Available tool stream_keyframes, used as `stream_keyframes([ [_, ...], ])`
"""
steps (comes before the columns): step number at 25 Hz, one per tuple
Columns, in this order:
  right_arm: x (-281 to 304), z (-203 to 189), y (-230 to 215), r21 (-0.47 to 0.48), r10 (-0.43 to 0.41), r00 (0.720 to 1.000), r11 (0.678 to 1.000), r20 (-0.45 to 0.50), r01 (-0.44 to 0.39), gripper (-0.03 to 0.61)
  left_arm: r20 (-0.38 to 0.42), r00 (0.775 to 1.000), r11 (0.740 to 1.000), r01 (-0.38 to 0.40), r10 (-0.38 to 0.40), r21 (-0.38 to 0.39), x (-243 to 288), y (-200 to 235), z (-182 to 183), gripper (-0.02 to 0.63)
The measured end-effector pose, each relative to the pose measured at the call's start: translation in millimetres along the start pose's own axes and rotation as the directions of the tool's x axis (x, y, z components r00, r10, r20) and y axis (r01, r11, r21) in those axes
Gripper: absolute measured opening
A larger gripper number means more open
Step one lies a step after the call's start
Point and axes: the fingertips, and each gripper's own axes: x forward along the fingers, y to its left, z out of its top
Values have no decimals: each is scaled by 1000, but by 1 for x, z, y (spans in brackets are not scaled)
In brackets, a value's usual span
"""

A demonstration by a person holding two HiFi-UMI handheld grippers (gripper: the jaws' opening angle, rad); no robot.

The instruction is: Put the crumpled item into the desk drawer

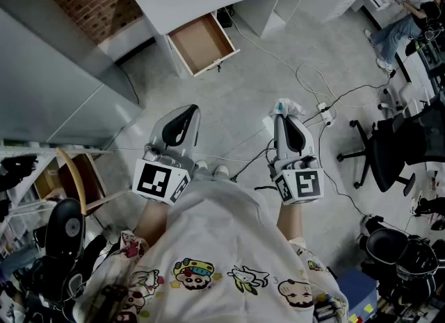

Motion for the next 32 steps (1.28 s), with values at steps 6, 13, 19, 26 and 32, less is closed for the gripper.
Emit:
stream_keyframes([
  [6,-10,6,-9,11,-19,999,1000,31,18,12,9,1000,1000,-1,1,5,3,-6,-1,-1],
  [13,-27,5,-11,26,17,999,1000,45,-18,12,27,998,998,-53,53,16,-10,-16,-2,0],
  [19,-24,-2,-18,59,22,999,998,38,-24,12,7,998,998,-68,68,9,-7,-15,-8,21],
  [26,16,-11,-24,66,22,1000,998,12,-23,12,-10,998,998,-66,66,-6,21,18,-17,55],
  [32,86,-5,-48,81,12,1000,997,-6,-12,12,-32,998,999,-49,48,-20,80,64,-11,81],
])
